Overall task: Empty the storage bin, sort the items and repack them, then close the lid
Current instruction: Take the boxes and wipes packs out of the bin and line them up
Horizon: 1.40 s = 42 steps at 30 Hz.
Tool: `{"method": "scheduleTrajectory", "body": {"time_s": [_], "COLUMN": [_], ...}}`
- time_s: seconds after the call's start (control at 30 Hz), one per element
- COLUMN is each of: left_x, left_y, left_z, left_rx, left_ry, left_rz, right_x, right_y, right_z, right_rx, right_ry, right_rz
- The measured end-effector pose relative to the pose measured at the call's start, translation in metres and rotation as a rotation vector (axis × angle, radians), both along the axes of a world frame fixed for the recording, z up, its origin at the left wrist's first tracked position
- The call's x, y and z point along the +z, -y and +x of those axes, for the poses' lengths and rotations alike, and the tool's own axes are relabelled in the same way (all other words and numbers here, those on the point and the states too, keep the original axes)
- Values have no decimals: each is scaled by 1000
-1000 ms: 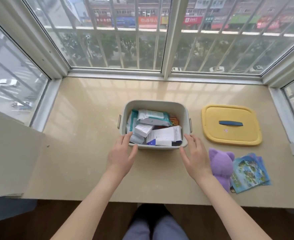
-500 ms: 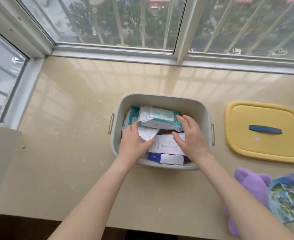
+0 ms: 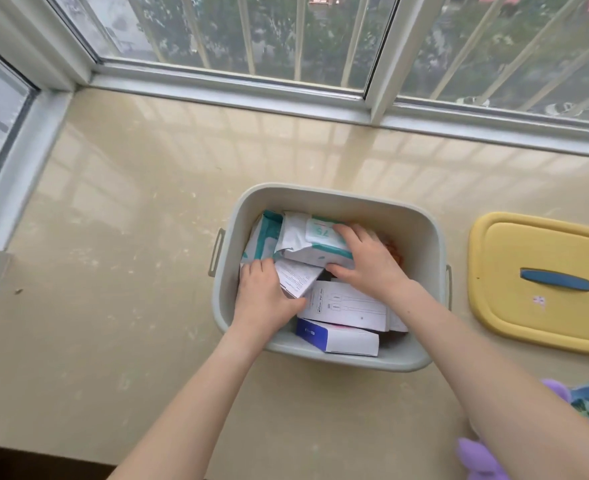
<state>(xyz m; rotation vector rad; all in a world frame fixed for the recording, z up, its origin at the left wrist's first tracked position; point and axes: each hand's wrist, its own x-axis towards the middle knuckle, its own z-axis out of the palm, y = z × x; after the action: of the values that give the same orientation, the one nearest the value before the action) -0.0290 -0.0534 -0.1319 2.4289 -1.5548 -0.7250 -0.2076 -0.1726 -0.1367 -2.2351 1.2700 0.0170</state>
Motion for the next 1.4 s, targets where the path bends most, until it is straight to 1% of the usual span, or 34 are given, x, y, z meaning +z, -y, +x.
{"method": "scheduleTrajectory", "body": {"time_s": [0.13, 0.3, 0.37, 0.47, 0.53, 0.73, 0.83, 0.93, 1.0, 1.1, 1.2, 1.3, 1.4], "left_x": [1, 5, 6, 4, 1, 2, 9, 19, 24, 28, 30, 38, 64], "left_y": [1, 3, 2, 2, 1, 0, 0, -3, -9, -20, -27, -33, -46], "left_z": [3, 4, 4, 3, 3, 3, 2, 0, -1, -6, -13, -17, -19], "left_rx": [18, 41, 44, 34, 10, -22, 15, 69, 109, 160, 195, 262, 319], "left_ry": [-35, -61, -70, -59, -47, -12, -50, -102, -97, -90, -87, -104, -137], "left_rz": [-23, -48, -52, -64, -63, -77, -130, -156, -132, -131, -151, -174, -260], "right_x": [-2, -2, -1, -1, 0, 13, 23, 37, 45, 52, 58, 68, 89], "right_y": [-4, -1, 4, 8, 7, -6, -8, -14, -19, -28, -40, -52, -62], "right_z": [2, 1, 4, 10, 11, 6, 0, -2, -3, -6, -10, -21, -32], "right_rx": [-6, -67, -73, -42, -53, -109, -55, -29, -95, -278, -346, -438, -485], "right_ry": [-76, -67, -118, -253, -269, -147, -76, -70, -39, 68, 128, 327, 480], "right_rz": [-65, 4, 12, -18, 5, 92, 116, 124, 144, 279, 355, 452, 504]}}
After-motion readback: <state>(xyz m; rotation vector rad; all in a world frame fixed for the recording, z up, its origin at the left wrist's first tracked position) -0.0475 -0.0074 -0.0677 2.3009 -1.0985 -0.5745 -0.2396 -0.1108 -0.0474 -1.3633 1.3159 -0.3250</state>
